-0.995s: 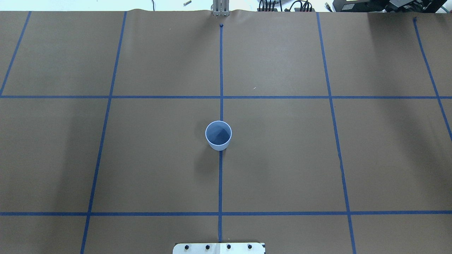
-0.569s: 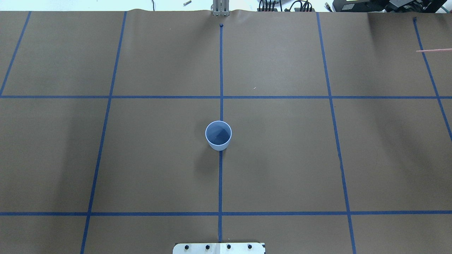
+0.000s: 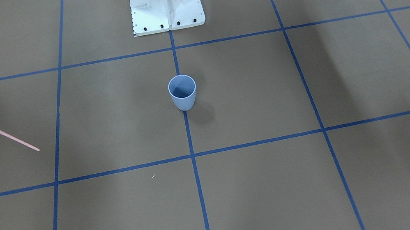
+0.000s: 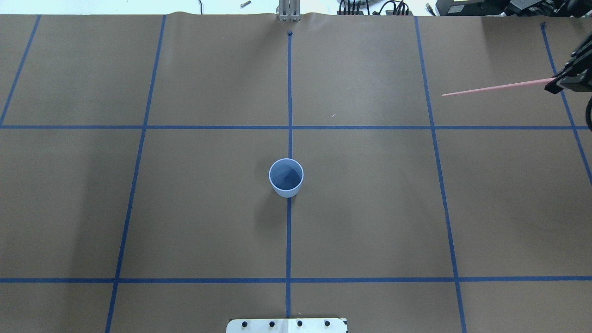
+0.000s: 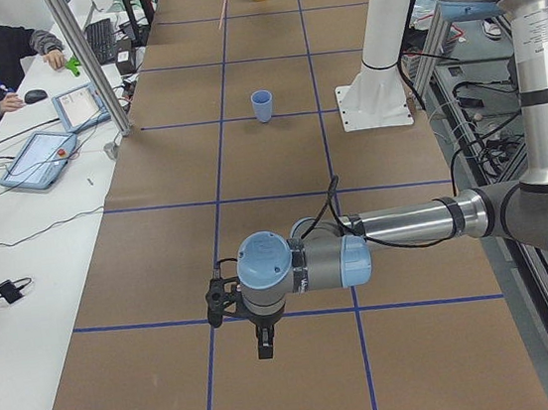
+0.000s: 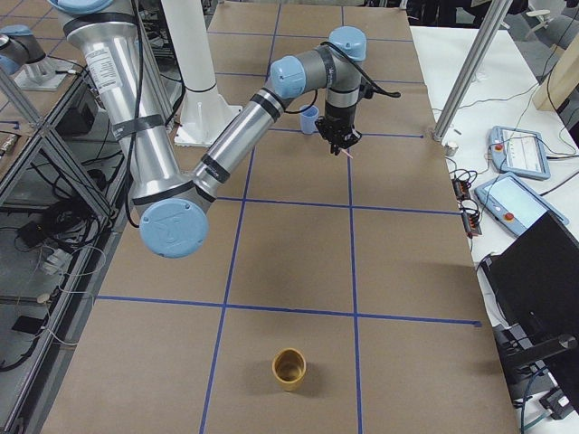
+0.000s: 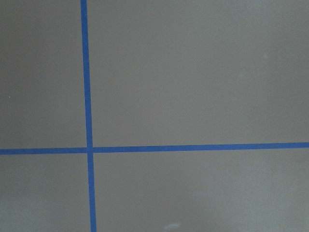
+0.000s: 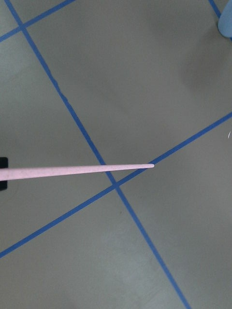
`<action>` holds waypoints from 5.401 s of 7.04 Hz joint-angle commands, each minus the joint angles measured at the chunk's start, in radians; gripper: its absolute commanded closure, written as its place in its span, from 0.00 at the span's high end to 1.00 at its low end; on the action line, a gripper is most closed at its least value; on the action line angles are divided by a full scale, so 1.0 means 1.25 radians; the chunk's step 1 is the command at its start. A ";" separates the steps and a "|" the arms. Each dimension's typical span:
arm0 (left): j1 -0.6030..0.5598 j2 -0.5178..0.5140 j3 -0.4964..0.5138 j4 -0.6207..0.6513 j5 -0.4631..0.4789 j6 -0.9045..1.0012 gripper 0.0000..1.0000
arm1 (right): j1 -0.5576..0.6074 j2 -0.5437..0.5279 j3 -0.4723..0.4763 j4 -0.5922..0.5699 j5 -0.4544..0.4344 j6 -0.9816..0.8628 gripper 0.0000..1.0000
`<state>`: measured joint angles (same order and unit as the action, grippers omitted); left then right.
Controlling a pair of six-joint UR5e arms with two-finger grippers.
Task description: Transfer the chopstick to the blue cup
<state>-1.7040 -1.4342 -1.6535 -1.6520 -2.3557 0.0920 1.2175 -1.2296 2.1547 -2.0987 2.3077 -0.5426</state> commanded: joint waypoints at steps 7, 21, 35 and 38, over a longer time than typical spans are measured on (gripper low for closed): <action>-0.001 0.018 0.005 0.002 -0.003 -0.001 0.98 | -0.387 0.206 0.041 0.000 -0.211 0.199 0.00; -0.001 0.036 0.007 0.001 -0.003 -0.001 0.98 | -0.567 0.354 -0.120 -0.005 -0.405 0.335 0.00; 0.000 0.034 -0.001 0.000 -0.003 -0.002 0.98 | -0.508 0.321 -0.094 0.145 -0.421 0.335 0.99; -0.001 0.034 -0.011 0.000 -0.003 -0.002 0.98 | -0.312 0.222 -0.109 0.147 -0.342 0.336 1.00</action>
<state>-1.7056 -1.3917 -1.6625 -1.6521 -2.3593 0.0889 0.7324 -0.8956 2.0240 -1.9169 1.8648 -0.1252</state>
